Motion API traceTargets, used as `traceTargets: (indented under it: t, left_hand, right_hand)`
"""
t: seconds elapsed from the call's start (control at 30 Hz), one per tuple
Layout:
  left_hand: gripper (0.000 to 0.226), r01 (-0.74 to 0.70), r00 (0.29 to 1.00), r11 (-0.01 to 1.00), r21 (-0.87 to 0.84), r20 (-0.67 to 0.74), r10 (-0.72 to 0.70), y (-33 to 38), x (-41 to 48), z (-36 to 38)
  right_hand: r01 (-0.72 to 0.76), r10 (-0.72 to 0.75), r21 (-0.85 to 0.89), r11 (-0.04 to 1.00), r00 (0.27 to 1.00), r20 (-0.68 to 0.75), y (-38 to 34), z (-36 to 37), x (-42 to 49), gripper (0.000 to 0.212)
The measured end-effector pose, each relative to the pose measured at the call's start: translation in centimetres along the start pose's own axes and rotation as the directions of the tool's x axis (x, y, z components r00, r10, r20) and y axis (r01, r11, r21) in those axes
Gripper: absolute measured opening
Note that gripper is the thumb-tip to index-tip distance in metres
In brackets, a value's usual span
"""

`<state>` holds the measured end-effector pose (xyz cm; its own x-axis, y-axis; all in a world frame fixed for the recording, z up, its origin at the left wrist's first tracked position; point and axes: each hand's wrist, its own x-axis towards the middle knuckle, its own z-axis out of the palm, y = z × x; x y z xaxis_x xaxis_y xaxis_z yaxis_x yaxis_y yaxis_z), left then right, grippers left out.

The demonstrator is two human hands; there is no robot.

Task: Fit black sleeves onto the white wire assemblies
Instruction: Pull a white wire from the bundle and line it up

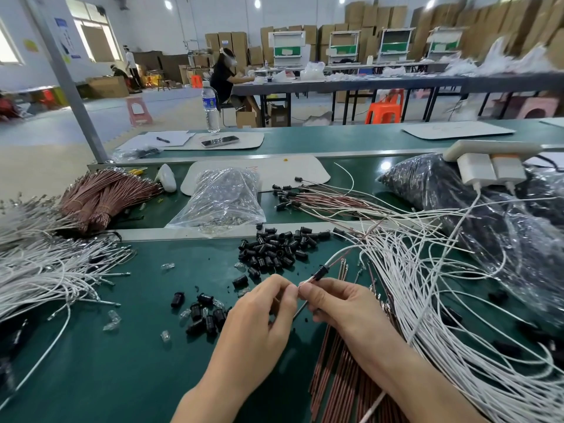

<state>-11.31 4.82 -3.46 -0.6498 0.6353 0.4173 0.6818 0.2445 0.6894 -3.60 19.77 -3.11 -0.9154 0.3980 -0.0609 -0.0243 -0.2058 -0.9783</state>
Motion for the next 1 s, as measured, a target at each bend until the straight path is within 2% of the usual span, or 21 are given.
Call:
traceTargets:
  t: [0.13, 0.27, 0.47, 0.8, 1.0]
  left_hand:
    - [0.019, 0.007, 1.0, 1.0, 0.009, 0.001, -0.007, 0.0, 0.0, 0.0]
    - [0.022, 0.011, 0.999, 1.0, -0.017, -0.037, -0.012, 0.1, 0.0, 0.0]
    - [0.012, 0.005, 0.998, 0.996, -0.09, -0.061, -0.011, 0.3, 0.0, 0.2]
    - [0.013, 0.103, 0.992, 0.947, -0.304, -0.041, -0.121, 0.8, 0.3, 0.4]
    - [0.013, 0.134, 0.988, 0.936, -0.325, -0.024, -0.15, 0.9, 0.4, 0.4]
  right_hand:
    - [0.029, -0.029, -0.018, 0.999, 0.999, 0.015, 0.1, -0.1, 0.0, 0.028]
    - [0.046, -0.045, 0.005, 0.999, 0.998, -0.037, 0.0, -0.3, 0.3, 0.036]
    - [0.056, -0.056, -0.008, 0.998, 0.998, -0.009, 0.2, -0.3, 0.4, 0.043]
    - [0.066, -0.066, 0.015, 0.998, 0.998, -0.008, 0.4, -0.4, 0.5, 0.052]
    - [0.058, -0.058, 0.025, 0.998, 0.998, -0.005, 0.3, -0.4, 0.5, 0.05]
